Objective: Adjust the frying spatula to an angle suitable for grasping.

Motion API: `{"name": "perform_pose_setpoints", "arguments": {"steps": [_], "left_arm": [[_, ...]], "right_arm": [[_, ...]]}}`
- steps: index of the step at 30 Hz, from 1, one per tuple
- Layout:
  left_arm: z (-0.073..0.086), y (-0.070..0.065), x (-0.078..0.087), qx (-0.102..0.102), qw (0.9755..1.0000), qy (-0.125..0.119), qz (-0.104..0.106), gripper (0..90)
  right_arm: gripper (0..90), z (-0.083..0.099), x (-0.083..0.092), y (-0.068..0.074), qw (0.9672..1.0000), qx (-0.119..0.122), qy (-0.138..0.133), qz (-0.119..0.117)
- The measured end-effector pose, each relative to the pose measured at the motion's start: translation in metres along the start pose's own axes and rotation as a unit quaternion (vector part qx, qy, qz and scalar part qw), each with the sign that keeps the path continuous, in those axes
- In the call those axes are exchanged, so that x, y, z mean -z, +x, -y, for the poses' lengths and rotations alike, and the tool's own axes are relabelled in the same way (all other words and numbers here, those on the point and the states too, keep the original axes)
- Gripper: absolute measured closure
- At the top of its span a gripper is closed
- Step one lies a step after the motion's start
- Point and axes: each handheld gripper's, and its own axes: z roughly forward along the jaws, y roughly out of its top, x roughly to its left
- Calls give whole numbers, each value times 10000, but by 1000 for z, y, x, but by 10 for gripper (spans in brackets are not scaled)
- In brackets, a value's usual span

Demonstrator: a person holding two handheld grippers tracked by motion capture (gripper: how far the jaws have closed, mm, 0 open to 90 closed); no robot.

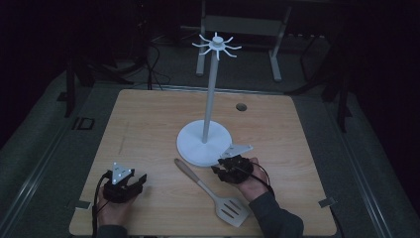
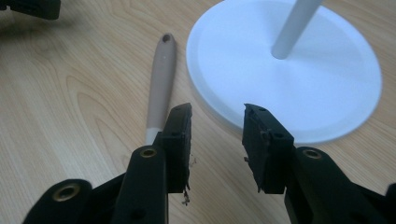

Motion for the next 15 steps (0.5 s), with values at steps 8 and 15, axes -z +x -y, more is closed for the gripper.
{"name": "perform_pose_setpoints", "arguments": {"steps": [8, 15], "left_arm": [[0, 0, 0, -17, 10000, 15, -7, 487], [0, 1, 2, 29, 10000, -50, -62, 486]], "right_arm": [[622, -11, -19, 11, 9993, 169, 322, -103], [639, -13, -43, 24, 9968, 299, 694, -247]]}}
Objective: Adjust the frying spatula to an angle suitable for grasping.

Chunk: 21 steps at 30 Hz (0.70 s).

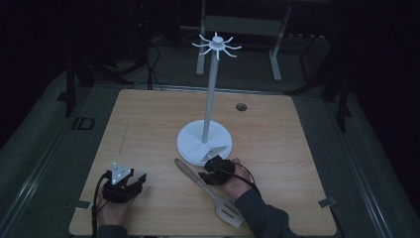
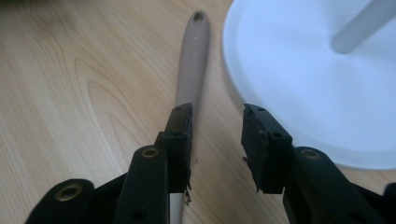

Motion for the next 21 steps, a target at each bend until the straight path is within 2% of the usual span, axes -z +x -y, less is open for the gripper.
{"name": "perform_pose_setpoints", "arguments": {"steps": [2, 6, 8, 12, 14, 18, 21], "left_arm": [[0, 1, 0, 3, 10000, 17, -11, 485], [0, 0, 0, 8, 10000, 26, -11, 485], [0, 0, -1, -10, 10000, 55, -6, 484], [0, 0, -1, 4, 10000, 34, -19, 483], [0, 1, -1, 9, 10000, 54, -23, 483], [0, 1, -1, -5, 10000, 65, -37, 481], [0, 1, -1, 31, 10000, 62, -40, 481]], "right_arm": [[648, -1, -9, 3, 9999, 48, 150, -61], [653, -1, -15, 5, 9997, 60, 232, -103], [660, -1, -27, 8, 9990, 53, 412, -153], [670, 0, -35, 11, 9985, 61, 515, -189], [708, 1, -40, 13, 9979, 99, 619, -173], [735, 3, -40, 14, 9981, 82, 586, -158], [748, 5, -32, 14, 9989, 101, 438, -155]]}}
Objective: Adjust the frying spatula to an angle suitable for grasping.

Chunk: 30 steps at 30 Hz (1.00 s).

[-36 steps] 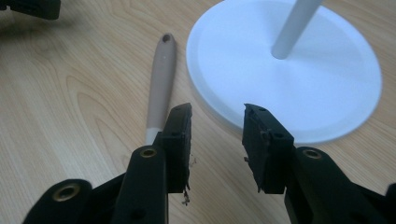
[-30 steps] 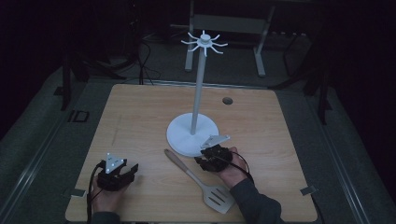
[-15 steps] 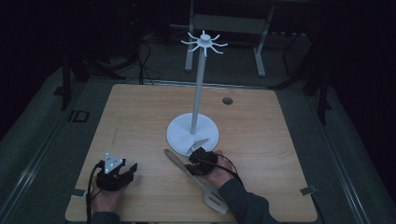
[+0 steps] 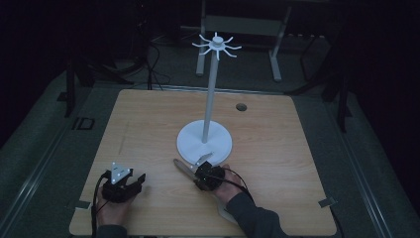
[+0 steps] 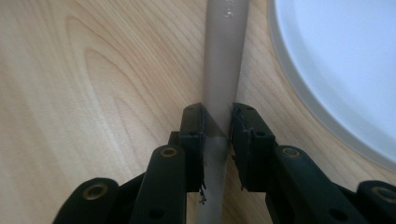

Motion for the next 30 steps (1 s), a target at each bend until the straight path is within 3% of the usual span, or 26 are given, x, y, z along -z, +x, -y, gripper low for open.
{"name": "perform_pose_setpoints", "arguments": {"steps": [5, 6, 10, 13, 22, 30], "left_arm": [[0, 0, 0, -3, 10000, 6, -4, 481], [0, 0, 0, -8, 10000, 12, -4, 481], [0, 0, 0, -12, 10000, 22, -10, 481], [0, -1, -2, -47, 10000, 72, -18, 481], [0, -1, -1, -19, 10000, 37, -13, 481], [0, 0, -1, 2, 10000, 35, -19, 481]], "right_arm": [[746, 6, 15, -10, 9998, -109, -146, 105], [747, 12, 20, -19, 9994, -182, -121, 272], [747, 25, 28, -38, 9982, -437, -126, 379], [746, 39, 35, -58, 9959, -774, -161, 449], [742, 39, 28, -63, 9959, -780, 35, 447], [679, 30, 16, -68, 9956, -748, 360, 437]]}}
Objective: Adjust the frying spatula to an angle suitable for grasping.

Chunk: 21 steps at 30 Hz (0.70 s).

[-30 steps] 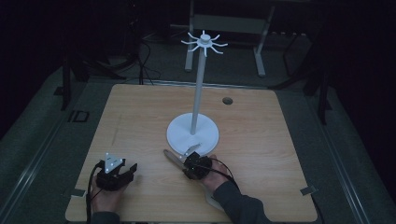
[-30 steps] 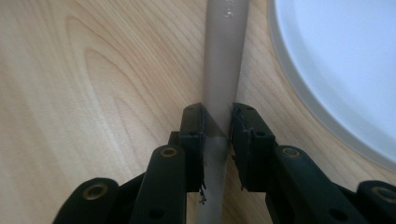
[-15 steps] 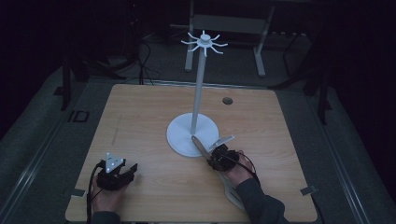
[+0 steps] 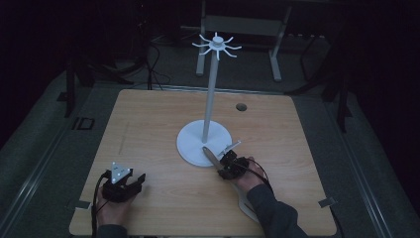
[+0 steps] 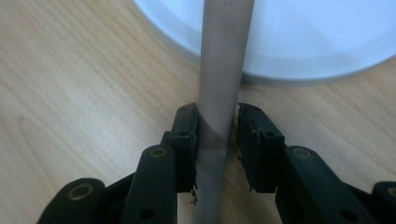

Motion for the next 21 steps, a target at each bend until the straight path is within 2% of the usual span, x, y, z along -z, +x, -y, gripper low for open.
{"name": "perform_pose_setpoints", "arguments": {"steps": [10, 20, 21], "left_arm": [[0, 0, -1, -1, 10000, 7, 1, 481], [0, 1, -2, 3, 10000, 45, -17, 481], [-1, 0, -2, 1, 10000, 49, -23, 481]], "right_arm": [[733, -4, -1, 5, 9999, 28, 86, 120], [737, -1, 3, 4, 9999, -13, -32, 124], [737, -1, 6, 3, 9998, -14, -104, 149]]}}
